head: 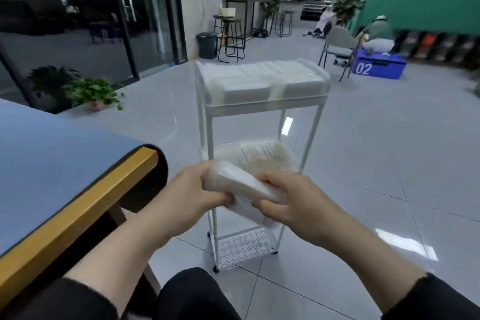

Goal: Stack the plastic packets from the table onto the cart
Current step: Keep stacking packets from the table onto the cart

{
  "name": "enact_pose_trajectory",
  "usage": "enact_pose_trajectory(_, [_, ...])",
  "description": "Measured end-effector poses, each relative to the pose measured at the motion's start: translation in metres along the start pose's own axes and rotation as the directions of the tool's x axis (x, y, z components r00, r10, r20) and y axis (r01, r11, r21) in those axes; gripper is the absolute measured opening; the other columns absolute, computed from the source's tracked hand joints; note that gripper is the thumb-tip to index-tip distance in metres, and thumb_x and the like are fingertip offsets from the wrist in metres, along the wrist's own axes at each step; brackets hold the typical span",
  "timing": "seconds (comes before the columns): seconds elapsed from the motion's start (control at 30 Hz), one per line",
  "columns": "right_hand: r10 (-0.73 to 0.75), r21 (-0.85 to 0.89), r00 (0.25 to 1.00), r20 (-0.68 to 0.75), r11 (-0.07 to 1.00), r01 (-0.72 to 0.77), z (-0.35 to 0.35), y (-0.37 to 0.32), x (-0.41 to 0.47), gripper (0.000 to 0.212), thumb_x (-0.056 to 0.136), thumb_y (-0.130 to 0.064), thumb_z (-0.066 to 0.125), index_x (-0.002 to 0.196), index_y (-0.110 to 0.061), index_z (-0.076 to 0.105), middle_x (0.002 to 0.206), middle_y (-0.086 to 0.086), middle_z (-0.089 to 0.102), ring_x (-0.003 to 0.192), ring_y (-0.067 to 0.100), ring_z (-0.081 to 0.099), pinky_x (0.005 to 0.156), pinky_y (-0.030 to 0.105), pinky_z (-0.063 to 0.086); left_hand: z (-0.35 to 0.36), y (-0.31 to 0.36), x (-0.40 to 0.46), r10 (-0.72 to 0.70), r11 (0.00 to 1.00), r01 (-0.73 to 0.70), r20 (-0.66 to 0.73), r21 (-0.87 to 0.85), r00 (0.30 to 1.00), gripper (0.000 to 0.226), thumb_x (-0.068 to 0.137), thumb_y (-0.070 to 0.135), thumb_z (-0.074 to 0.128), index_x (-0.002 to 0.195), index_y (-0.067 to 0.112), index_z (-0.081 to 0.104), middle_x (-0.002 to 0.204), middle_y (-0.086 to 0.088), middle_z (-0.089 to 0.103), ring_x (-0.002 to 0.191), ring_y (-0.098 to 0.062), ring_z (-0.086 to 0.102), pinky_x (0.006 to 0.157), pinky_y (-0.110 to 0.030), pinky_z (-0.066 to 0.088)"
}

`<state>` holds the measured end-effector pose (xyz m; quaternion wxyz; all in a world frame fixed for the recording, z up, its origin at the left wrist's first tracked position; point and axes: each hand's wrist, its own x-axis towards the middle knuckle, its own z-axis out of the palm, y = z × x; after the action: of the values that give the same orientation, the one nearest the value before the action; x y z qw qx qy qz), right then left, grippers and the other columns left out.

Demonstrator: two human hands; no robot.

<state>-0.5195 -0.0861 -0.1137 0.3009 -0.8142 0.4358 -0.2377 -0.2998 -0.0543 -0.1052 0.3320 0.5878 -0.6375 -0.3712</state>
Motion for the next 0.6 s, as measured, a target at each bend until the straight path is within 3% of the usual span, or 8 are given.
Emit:
enact_pose_trajectory(0.13, [0.098,0.038,0.989,-0.113,0.995,-0.094,-0.007,0.057,-0.005,0.029,0.086,-0.025,0.066,0.102,-0.049,0.062,0.085,-0.013,0.067,0.075,0.009,0.062,0.068,0.039,0.053,0.046,-0.009,0.048,-0.030,0.997,0.033,0.040,-0.073,0.999,0.041,0.079,0.002,0.078,0.112,0.025,0.068,0.100,0.004,0.077,0.101,-0.014,0.070,0.092,-0.037,0.056])
enact_pose_trajectory(0.23, [0.197,0.113,0.961,-0.196,0.978,-0.178,-0.013,0.099,-0.002,0.027,0.088,-0.022,0.067,0.099,-0.047,0.066,0.080,-0.015,0.066,0.070,0.006,0.059,0.064,0.029,0.048,0.072,-0.013,0.081,-0.027,0.997,0.028,0.016,-0.076,1.000,0.059,0.084,0.031,0.082,0.136,0.039,0.054,0.122,0.016,0.067,0.114,-0.004,0.063,0.100,-0.031,0.051])
enact_pose_trajectory(0.3, [0.281,0.167,0.925,-0.254,0.955,-0.244,-0.019,0.127,-0.001,0.023,0.089,-0.022,0.069,0.096,-0.044,0.068,0.077,-0.012,0.066,0.069,0.010,0.059,0.062,0.032,0.047,0.084,-0.014,0.099,-0.038,0.998,0.036,-0.019,-0.059,0.999,0.061,0.091,0.040,0.073,0.146,0.040,0.046,0.133,0.019,0.058,0.122,-0.002,0.056,0.107,-0.032,0.046])
enact_pose_trajectory(0.4, [0.363,0.216,0.881,-0.304,0.927,-0.308,-0.025,0.159,0.003,0.016,0.089,-0.022,0.070,0.094,-0.037,0.070,0.076,-0.009,0.067,0.068,0.011,0.058,0.061,0.033,0.046,0.102,-0.020,0.122,-0.056,0.996,0.051,-0.070,-0.066,0.996,0.053,0.099,0.035,0.062,0.148,0.036,0.044,0.133,0.017,0.056,0.123,-0.002,0.054,0.109,-0.033,0.045])
enact_pose_trajectory(0.6, [0.418,0.241,0.797,-0.435,0.907,-0.344,-0.039,0.192,0.032,0.009,0.088,-0.022,0.069,0.089,-0.031,0.070,0.075,-0.011,0.067,0.070,0.010,0.059,0.060,0.031,0.044,0.127,-0.033,0.164,-0.064,0.998,0.065,-0.089,0.012,0.994,0.049,0.100,0.035,0.061,0.146,0.034,0.046,0.132,0.015,0.058,0.118,-0.003,0.055,0.108,-0.034,0.046])
